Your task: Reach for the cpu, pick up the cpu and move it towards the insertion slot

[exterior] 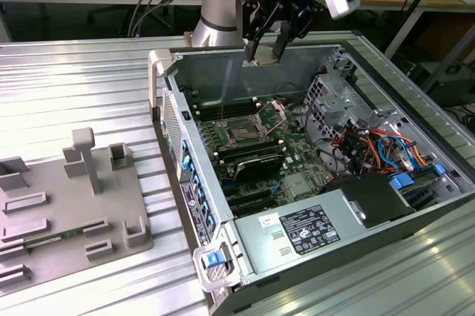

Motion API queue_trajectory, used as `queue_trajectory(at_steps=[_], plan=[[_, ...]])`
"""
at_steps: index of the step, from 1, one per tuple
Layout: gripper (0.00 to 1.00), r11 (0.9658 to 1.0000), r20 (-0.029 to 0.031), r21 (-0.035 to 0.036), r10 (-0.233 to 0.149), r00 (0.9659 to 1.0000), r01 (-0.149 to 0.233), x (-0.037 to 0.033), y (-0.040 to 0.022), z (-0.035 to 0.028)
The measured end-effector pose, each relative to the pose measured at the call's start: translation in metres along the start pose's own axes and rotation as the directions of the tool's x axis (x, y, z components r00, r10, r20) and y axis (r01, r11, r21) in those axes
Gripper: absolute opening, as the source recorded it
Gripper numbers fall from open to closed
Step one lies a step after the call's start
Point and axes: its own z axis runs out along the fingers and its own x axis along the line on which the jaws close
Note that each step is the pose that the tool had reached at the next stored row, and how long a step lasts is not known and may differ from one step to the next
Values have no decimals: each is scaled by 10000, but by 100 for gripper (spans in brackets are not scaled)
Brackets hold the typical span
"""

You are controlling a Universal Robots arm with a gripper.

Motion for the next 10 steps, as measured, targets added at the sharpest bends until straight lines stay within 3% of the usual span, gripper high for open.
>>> queue_trajectory(at_steps=[10], plan=[[55,10000,1,-1,-1,10000,1,-57,72,9]])
